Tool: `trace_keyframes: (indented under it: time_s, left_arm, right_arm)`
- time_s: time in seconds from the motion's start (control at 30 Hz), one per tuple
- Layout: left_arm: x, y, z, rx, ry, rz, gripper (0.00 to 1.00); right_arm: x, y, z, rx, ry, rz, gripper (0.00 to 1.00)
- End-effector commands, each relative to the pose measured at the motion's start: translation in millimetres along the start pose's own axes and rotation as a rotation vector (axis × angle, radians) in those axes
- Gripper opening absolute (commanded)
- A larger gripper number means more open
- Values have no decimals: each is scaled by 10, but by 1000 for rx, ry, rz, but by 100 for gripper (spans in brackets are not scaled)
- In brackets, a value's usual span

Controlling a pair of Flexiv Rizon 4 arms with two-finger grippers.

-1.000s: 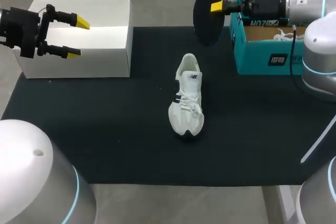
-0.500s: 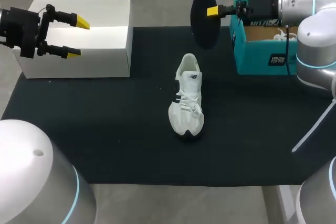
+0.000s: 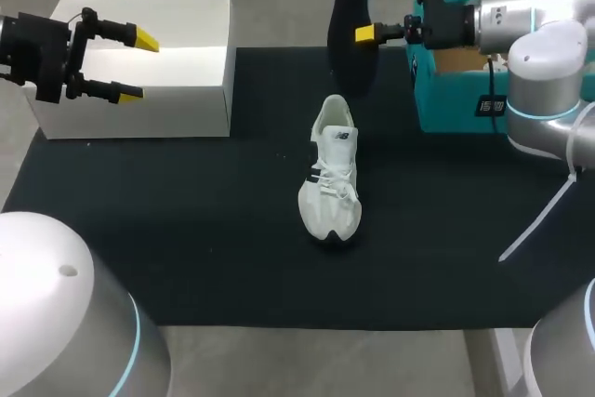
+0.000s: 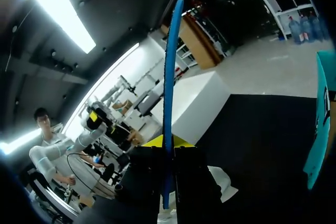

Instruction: Take the shoe out of the shoebox, open the shoe tongue, remove and reinsert the insole, then place the shoe into the shoebox

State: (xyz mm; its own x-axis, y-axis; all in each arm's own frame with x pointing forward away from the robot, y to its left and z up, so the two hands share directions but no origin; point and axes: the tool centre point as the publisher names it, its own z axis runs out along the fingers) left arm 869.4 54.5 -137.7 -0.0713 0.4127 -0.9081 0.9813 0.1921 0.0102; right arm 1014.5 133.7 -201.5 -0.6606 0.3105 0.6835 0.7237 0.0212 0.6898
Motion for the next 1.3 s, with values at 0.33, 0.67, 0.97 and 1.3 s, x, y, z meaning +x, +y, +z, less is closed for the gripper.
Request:
trace_keyframes:
  time_s: [0.33, 0.67, 0.97, 1.3]
  left_arm:
    - [-2, 1, 1, 0, 3, 0, 100]
    - [-2, 1, 1, 0, 3, 0, 100]
    - [-2, 1, 1, 0, 3, 0, 100]
    - [-2, 1, 1, 0, 3, 0, 100]
  right_arm:
    - [-158, -210, 153, -5, -15, -50, 0]
    - [-192, -385, 273, 12, 1, -68, 0]
    - [-192, -385, 273, 12, 1, -68, 0]
    - [-263, -463, 374, 0, 0, -67, 0]
